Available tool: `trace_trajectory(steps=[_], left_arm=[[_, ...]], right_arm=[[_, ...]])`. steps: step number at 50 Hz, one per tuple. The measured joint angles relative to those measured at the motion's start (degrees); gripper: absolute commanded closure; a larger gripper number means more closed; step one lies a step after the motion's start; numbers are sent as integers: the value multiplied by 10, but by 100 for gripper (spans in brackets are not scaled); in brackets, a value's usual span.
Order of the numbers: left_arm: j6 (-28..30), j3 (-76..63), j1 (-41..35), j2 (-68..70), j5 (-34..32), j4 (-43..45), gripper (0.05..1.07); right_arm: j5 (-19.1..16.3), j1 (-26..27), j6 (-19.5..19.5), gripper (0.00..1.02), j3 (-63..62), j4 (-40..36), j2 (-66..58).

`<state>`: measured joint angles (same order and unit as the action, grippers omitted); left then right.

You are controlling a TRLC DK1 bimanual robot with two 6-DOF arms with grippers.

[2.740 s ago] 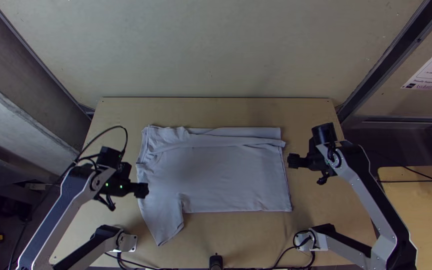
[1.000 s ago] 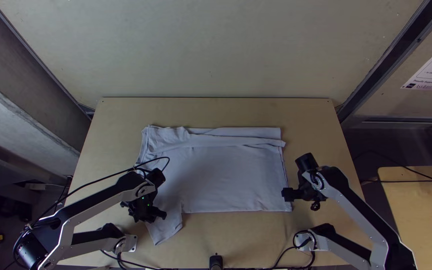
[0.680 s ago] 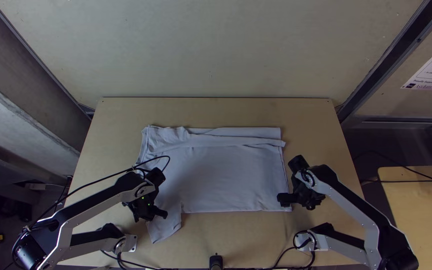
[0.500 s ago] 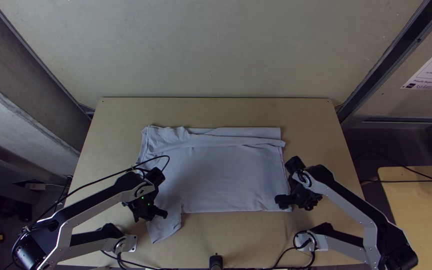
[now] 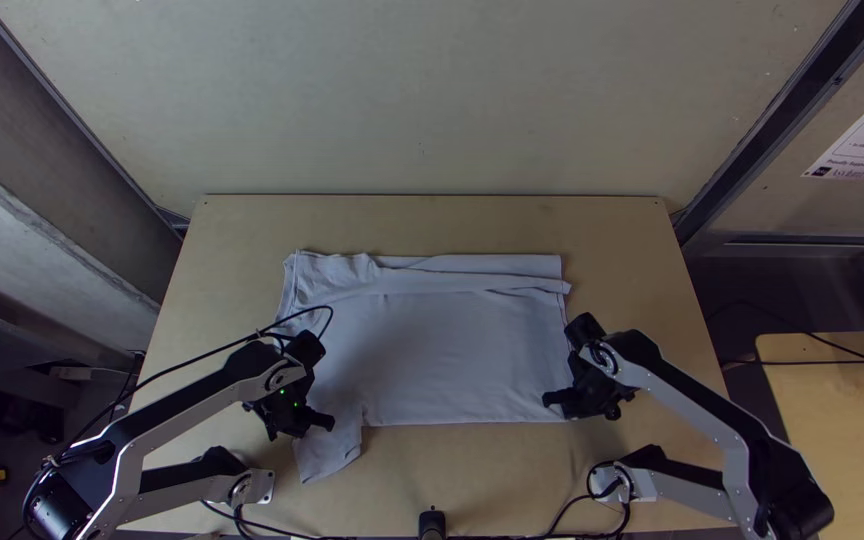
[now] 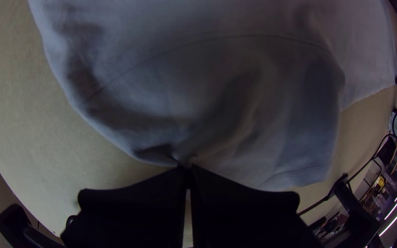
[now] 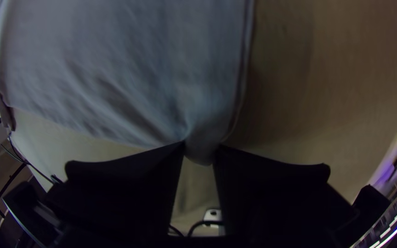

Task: Fold the t-shirt

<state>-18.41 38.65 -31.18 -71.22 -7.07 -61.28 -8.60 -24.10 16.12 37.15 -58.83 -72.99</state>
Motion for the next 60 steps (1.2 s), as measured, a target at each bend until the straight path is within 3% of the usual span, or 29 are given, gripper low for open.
trace_trajectory(steps=[5,13,25,37,60], left_arm=[[0,0,11,5,0,5,104],[16,1,45,33,19,41,104],[82,38,150,90,28,44,104],[147,88,244,92,28,36,104],[170,217,271,14,28,31,104]], right_arm=[[0,-6,-1,100,-2,36,31],[2,-4,-1,100,13,26,59],[28,4,-1,100,32,26,63],[43,49,-19,100,73,25,43],[56,89,-47,100,214,31,-61]])
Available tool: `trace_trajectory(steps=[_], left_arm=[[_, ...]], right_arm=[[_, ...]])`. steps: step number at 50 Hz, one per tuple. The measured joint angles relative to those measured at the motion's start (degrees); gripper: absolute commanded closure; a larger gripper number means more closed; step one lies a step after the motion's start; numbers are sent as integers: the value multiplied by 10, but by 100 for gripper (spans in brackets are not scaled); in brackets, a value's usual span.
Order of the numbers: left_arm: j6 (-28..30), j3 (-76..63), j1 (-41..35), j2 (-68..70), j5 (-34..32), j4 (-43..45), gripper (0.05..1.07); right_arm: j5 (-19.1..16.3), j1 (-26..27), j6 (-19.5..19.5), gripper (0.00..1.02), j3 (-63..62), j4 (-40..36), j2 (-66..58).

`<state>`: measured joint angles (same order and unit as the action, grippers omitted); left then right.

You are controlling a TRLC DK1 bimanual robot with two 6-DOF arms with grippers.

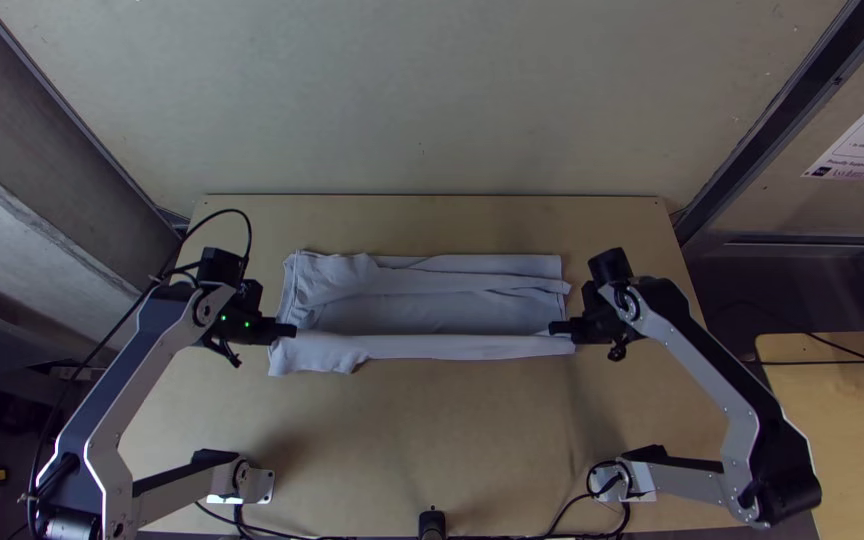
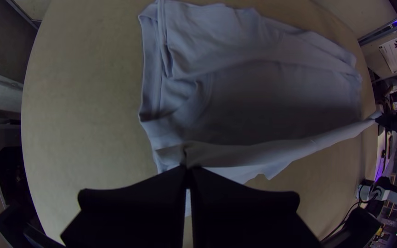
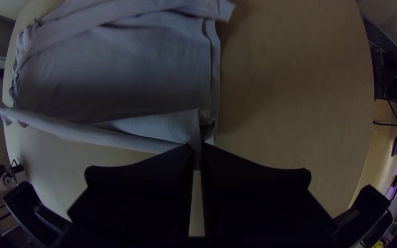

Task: Fold the t-shirt

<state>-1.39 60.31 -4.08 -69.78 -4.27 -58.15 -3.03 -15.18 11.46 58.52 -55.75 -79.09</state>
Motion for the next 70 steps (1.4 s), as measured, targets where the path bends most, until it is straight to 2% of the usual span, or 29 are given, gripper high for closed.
trace_trajectory(steps=[44,60,61,62,63,64,66,67,68,70], left_arm=[[17,253,23,-249,0,1,104],[14,319,22,-360,0,44,103],[14,322,22,-366,0,48,102],[12,324,22,-373,0,54,95],[11,327,22,-379,0,57,82],[9,329,22,-386,0,59,65],[4,334,22,-398,0,63,20],[3,335,22,-403,0,63,6],[0,336,22,-408,1,63,10],[-1,336,23,-417,4,63,9]], right_arm=[[5,34,-30,100,286,2,-276],[17,37,-35,100,343,4,-358],[18,38,-37,99,347,4,-363],[19,38,-37,99,350,5,-367],[20,38,-38,98,353,5,-371],[21,39,-39,97,356,5,-375],[23,40,-39,97,362,8,-381],[25,41,-39,97,365,8,-384],[26,41,-39,95,369,9,-387],[31,42,-38,87,377,9,-393]])
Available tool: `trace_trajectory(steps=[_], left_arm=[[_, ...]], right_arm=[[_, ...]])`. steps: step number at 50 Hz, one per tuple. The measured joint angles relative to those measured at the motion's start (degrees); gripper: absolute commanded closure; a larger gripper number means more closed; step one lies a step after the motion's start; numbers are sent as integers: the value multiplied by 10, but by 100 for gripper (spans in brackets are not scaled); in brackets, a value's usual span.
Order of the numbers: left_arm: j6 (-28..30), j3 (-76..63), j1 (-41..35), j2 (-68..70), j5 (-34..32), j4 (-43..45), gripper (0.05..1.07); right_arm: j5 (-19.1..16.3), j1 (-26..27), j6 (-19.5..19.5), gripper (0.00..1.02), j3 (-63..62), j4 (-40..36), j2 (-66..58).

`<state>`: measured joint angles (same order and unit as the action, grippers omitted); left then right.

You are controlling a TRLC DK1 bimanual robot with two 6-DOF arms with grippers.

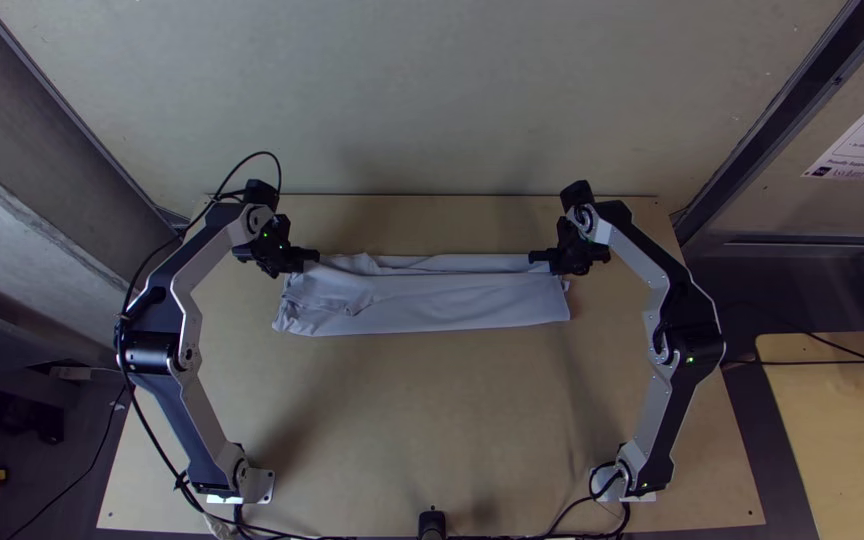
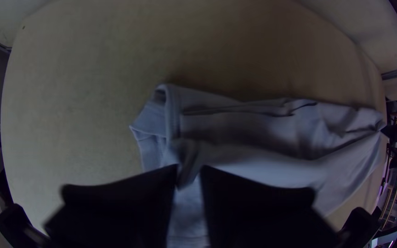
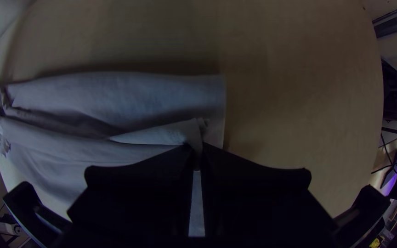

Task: Fold the t-shirt

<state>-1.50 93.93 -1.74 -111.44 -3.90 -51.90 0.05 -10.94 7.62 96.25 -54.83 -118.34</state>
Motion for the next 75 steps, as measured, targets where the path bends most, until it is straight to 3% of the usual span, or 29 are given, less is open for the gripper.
trace_trajectory(steps=[5,8,9,19,39,47,60,68,75], left_arm=[[-6,0,6,-11,1,0,9],[-12,0,12,-11,0,0,9],[-15,0,15,-11,-2,0,9],[-30,-23,47,22,-52,13,9],[-24,-111,145,125,-240,28,9],[9,-156,178,128,-331,28,9],[76,-208,209,127,-378,28,9],[87,-207,235,94,-432,29,9],[91,-207,244,45,-442,39,9]], right_arm=[[10,6,8,47,16,1,-4],[12,12,18,7,23,2,-4],[14,14,21,3,24,2,-4],[31,43,30,3,33,-3,-2],[32,63,35,3,33,-7,109],[32,73,35,3,21,-10,162],[32,74,30,3,-14,-11,227],[32,74,28,3,-54,-12,252],[32,74,28,3,-92,-12,271]])
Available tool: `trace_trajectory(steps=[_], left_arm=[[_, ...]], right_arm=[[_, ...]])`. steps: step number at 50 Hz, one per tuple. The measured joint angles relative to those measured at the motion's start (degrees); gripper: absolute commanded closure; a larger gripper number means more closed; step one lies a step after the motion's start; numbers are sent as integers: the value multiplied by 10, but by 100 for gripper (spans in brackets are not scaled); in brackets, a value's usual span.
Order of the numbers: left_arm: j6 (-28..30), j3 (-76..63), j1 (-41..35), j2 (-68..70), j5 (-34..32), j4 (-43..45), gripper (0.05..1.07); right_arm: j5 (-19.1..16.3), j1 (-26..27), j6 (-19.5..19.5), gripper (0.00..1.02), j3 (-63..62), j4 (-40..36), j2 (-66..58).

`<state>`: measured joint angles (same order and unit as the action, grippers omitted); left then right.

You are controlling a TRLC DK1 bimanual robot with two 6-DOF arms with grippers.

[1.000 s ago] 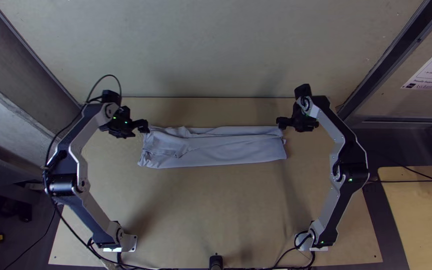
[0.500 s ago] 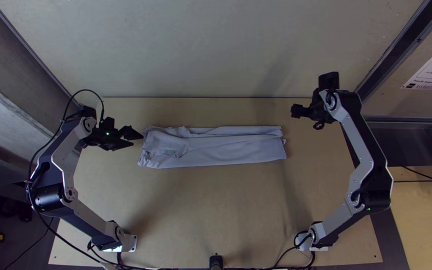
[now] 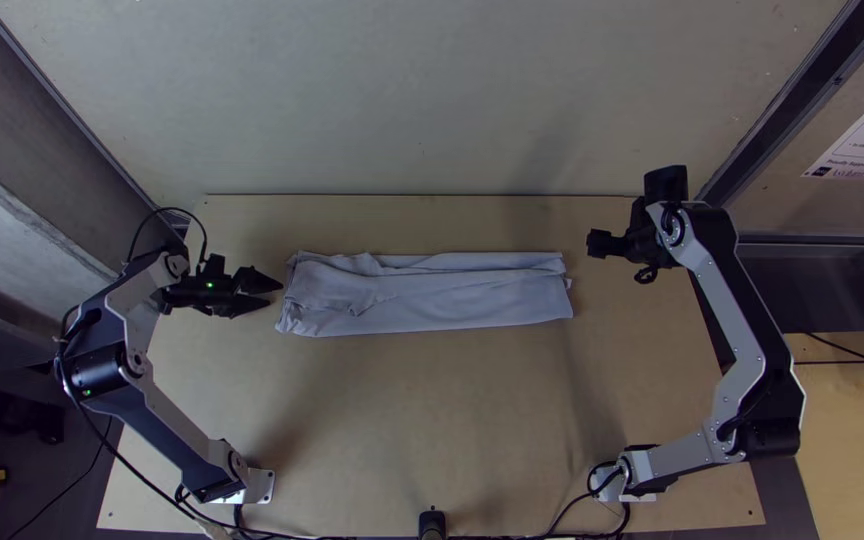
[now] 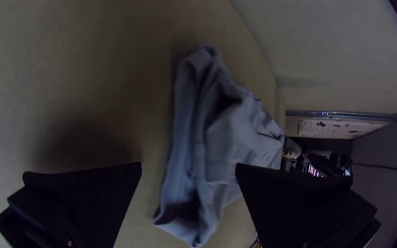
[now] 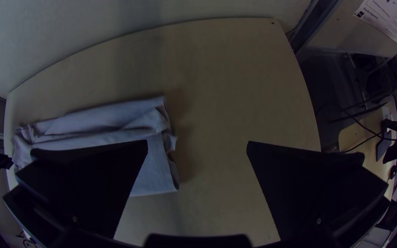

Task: Fold the t-shirt

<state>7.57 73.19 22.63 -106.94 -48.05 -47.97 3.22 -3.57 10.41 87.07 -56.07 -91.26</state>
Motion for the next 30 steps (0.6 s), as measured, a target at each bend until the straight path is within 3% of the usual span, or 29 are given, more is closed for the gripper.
trace_trajectory(steps=[17,30], left_arm=[[0,20,-11,-30,-15,10,9],[-38,25,-99,-31,6,47,9]], right_arm=[[0,-2,0,3,-38,1,29],[0,-12,0,3,-43,4,29]])
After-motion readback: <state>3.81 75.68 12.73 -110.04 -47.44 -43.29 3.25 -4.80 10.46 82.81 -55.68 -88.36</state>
